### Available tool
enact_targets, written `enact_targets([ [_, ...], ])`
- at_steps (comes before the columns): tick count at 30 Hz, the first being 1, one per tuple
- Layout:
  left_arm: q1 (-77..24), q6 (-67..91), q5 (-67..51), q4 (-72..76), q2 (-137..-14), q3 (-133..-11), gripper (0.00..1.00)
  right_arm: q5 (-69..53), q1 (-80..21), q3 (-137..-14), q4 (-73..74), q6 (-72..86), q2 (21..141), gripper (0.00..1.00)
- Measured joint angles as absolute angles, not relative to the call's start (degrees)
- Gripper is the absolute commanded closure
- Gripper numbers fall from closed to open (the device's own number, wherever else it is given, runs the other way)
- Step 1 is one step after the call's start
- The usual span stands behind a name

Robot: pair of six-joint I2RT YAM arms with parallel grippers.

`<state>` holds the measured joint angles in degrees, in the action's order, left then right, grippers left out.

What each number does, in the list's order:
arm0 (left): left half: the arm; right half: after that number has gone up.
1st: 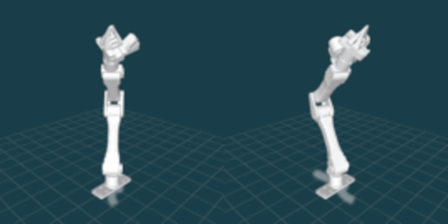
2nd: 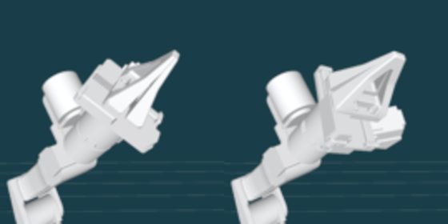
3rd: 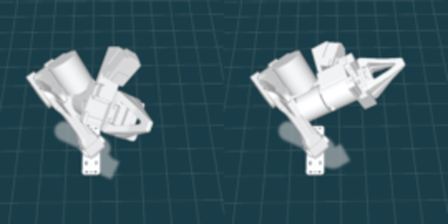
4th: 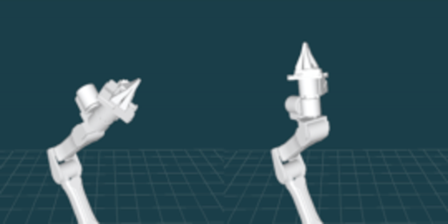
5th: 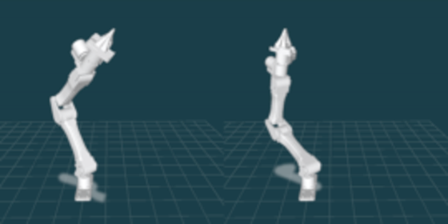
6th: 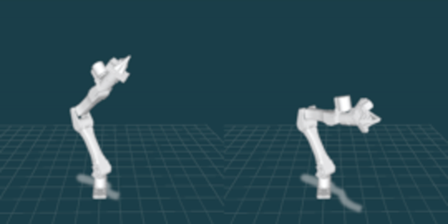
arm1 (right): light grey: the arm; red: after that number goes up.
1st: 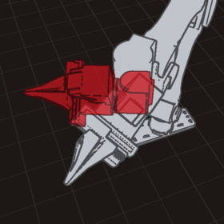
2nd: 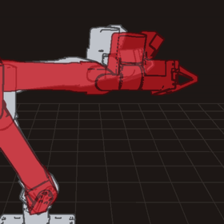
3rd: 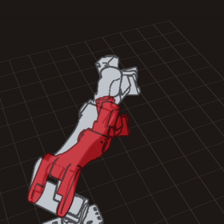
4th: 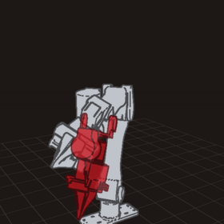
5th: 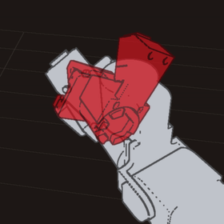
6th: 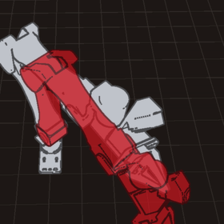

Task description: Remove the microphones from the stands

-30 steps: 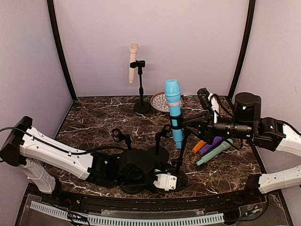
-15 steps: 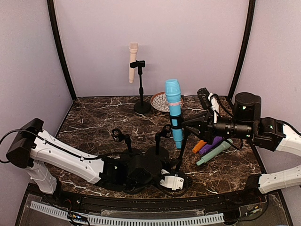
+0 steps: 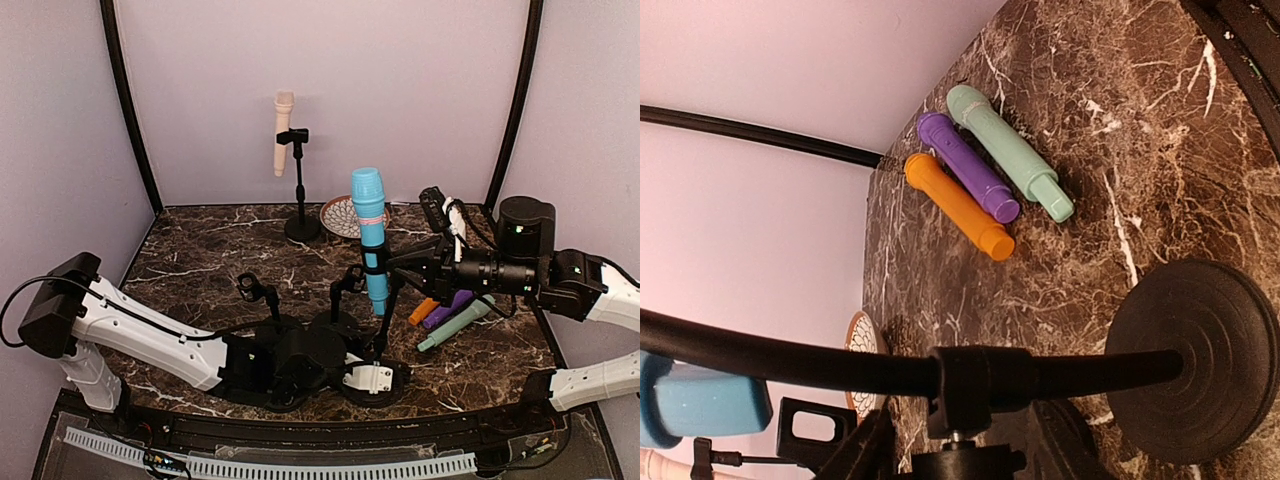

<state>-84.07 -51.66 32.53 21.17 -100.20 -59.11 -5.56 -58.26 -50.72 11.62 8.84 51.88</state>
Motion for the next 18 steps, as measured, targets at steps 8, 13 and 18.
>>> enact_targets([
  [8, -83.29, -51.44, 33.67, 21.23, -100.60, -59.11, 0.59, -5.58, -58.26, -50.72, 11.62, 8.84, 51.88, 1.00],
  [13, -83.29, -50.74, 33.78, 21.02, -101.14, -59.13, 0.68, -5.58, -58.26, -50.72, 11.64, 8.82, 51.88, 1.00],
  [18, -83.00, -47.92, 32.91, 18.63, -101.16, -60.29, 0.76, -5.52, -58.28, -50.72, 11.66, 8.80, 51.88, 1.00],
])
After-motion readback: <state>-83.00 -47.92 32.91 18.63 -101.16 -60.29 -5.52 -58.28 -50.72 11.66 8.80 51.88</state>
